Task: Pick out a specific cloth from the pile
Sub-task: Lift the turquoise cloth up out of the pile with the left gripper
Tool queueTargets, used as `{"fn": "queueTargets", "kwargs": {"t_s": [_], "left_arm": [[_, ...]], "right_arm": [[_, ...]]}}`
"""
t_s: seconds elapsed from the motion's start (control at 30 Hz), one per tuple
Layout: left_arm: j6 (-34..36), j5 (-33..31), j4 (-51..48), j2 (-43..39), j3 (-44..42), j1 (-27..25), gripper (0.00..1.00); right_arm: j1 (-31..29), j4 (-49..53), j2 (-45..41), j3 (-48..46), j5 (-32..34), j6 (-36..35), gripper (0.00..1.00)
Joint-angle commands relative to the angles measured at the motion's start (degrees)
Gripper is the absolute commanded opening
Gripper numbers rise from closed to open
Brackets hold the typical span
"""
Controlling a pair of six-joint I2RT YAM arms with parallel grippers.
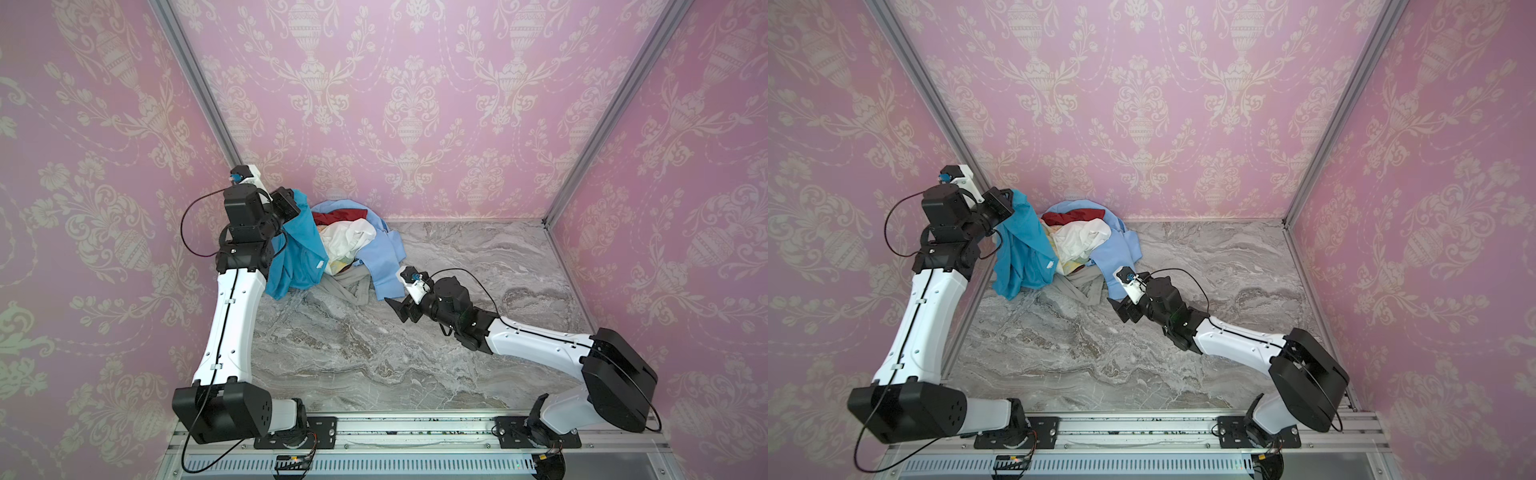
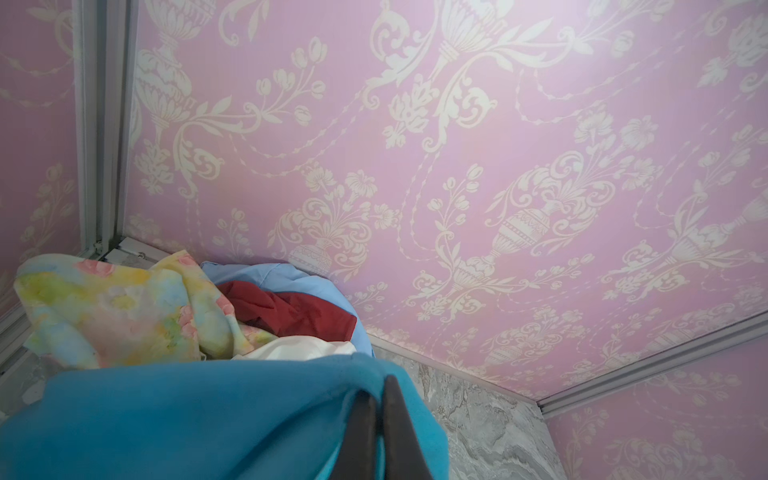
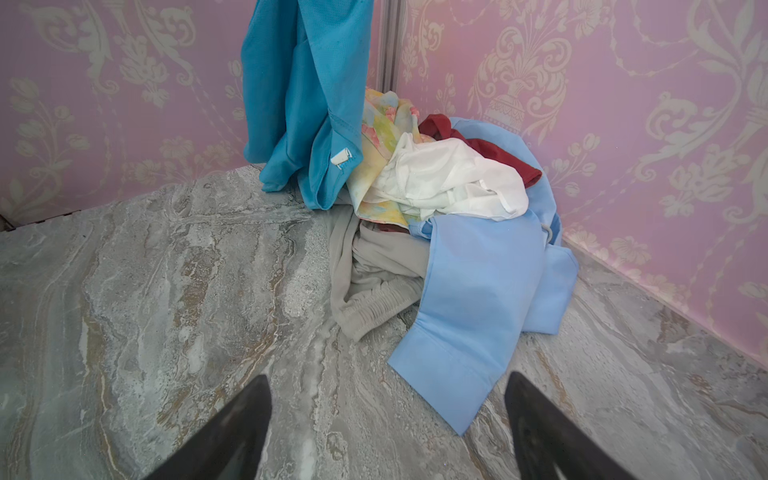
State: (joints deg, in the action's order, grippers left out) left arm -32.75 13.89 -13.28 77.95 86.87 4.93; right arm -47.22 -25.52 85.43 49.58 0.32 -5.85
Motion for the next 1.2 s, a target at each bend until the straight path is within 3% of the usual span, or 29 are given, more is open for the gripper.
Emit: {"fn": "queueTargets", "kwargs": {"t_s": [0.0, 0.4, 0.67, 0.77, 0.87, 0.9, 1.0, 1.03, 1.17], "left_arm": [[3.42, -1.50, -1.16, -2.26, 3.65, -3.17, 0.00], [5.04, -2.59, -2.69, -4.49, 5.04, -16.71, 0.00], [5.43, -3.88, -2.92, -5.77, 4.50, -23.80, 0.00], [4.55, -3.30, -2.57, -6.06, 3.98, -25.04, 0.00], [3.79, -2.87, -3.33, -6.40, 3.47, -25.22, 0.00], [3.53, -2.41, -3.54, -6.49, 3.23, -25.16, 0.00], [3.22, -2.27, -3.75, -6.65, 2.07, -25.21, 0.00], [3.30, -2.34, -3.89, -6.53, 1.67, -25.14, 0.00], [3.49, -2.95, -3.69, -5.85, -0.41, -25.08, 0.00]], "right_arm": [[0.33, -1.83, 2.00, 3.56, -1.74, 1.67, 0.89], [0.35, -13.64, 12.01, 13.52, -6.95, 4.98, 0.99], [0.28, -22.60, 22.80, 23.10, 0.71, 5.52, 1.00], [0.24, -27.76, 27.23, 25.01, 6.95, 4.61, 0.99], [0.36, -32.37, 29.88, 25.33, 11.63, 2.51, 0.79], [0.54, -32.11, 30.36, 25.85, 12.05, 2.38, 0.67], [1.56, -31.62, 30.05, 25.51, 8.97, 4.18, 0.22], [1.60, -31.48, 29.62, 25.10, 8.23, 4.51, 0.00], [1.74, -30.25, 27.28, 23.00, 5.13, 5.06, 0.00]]}}
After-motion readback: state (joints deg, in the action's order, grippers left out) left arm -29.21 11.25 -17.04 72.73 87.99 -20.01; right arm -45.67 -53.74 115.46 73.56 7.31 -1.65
